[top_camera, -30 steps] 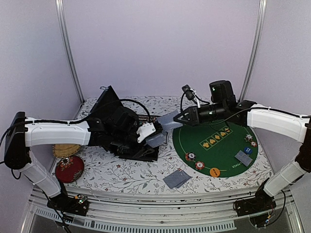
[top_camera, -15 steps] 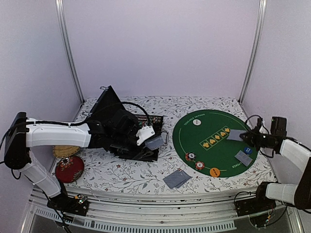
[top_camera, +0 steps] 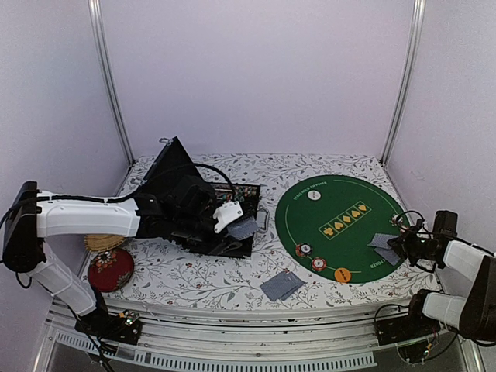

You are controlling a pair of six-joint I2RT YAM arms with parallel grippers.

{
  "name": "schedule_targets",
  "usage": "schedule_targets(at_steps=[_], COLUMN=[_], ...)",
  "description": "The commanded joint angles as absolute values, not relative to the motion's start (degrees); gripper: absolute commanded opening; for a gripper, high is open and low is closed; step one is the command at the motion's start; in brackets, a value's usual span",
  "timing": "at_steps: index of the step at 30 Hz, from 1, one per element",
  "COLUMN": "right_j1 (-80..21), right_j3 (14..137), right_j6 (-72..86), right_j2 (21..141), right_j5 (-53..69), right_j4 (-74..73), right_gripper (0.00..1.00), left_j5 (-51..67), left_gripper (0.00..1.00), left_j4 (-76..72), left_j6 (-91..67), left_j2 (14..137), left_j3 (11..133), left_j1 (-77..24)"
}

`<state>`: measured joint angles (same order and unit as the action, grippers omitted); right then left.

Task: Distribute texas hold em gaming equipment
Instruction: Distribute the poker card in the small blind area.

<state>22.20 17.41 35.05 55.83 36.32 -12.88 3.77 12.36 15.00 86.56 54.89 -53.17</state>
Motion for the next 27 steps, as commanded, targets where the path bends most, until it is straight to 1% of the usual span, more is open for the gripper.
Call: schedule_targets(at_steps=[1,4,5,6,7,8,9,11,13,16,18,20,22,25,27], right_j1=[22.49,22.53,22.52,22.68,22.79,22.91,22.94,23.01,22.87,22.93,22.86,22.13,16.40,-0.89,-11.04], right_j3=[19.19,19.17,19.04,19.04,19.19,19.52,20.11,21.98,24.84,30.10,32.07,34.22,36.81,42.83,46.37], right_j6=[33.55,33.60,33.86,34.40,34.70,35.13,35.48,36.16,36.12,34.61,33.41,33.14,31.53,23.92,19.23], right_j2=[55.33,54.37,53.93,53.58,53.16,52.64,51.81,49.02,45.53,44.88,45.50,46.59,48.06,54.08,59.57], right_j5=[33.56,31.88,31.23,30.48,29.75,29.00,27.73,24.52,20.25,17.08,19.02,21.88,22.73,21.12,24.79], right_j4=[-16.57,-18.06,-18.25,-18.71,-19.14,-19.70,-20.82,-23.42,-26.90,-28.65,-26.39,-23.98,-20.63,-17.40,-14.54], right_gripper=[0.02,0.02,0.04,0.12,0.29,0.43,0.52,0.66,0.76,0.81,0.85,0.86,0.85,0.84,0.84], left_j5=[3.82,3.73,3.82,3.96,4.02,3.90,3.87,3.95,3.98,4.21,4.39,4.37,4.55,4.99,5.07], left_gripper=[0.52,0.52,0.52,0.52,0.52,0.52,0.52,0.52,0.53,0.53,0.53,0.53,0.53,0.53,0.53], left_j4=[10.25,10.28,10.19,10.24,10.29,10.43,10.52,10.68,10.61,10.32,10.15,10.21,10.22,10.09,10.35], left_j6=[15.81,15.81,15.81,15.82,15.80,15.86,15.90,15.87,15.91,16.00,16.18,16.24,16.29,16.32,16.34], left_j2=[85.36,85.40,85.39,85.36,85.39,85.27,85.13,84.95,84.80,84.97,85.28,85.63,85.78,85.92,86.20], left_j3=[54.32,54.51,54.49,54.49,54.49,54.56,54.51,54.50,54.46,54.56,54.89,55.37,55.67,55.93,56.39], left_j1=[-52.05,-51.94,-51.94,-51.95,-51.94,-51.94,-51.89,-51.89,-51.90,-51.90,-51.90,-51.86,-51.87,-51.87,-51.88])
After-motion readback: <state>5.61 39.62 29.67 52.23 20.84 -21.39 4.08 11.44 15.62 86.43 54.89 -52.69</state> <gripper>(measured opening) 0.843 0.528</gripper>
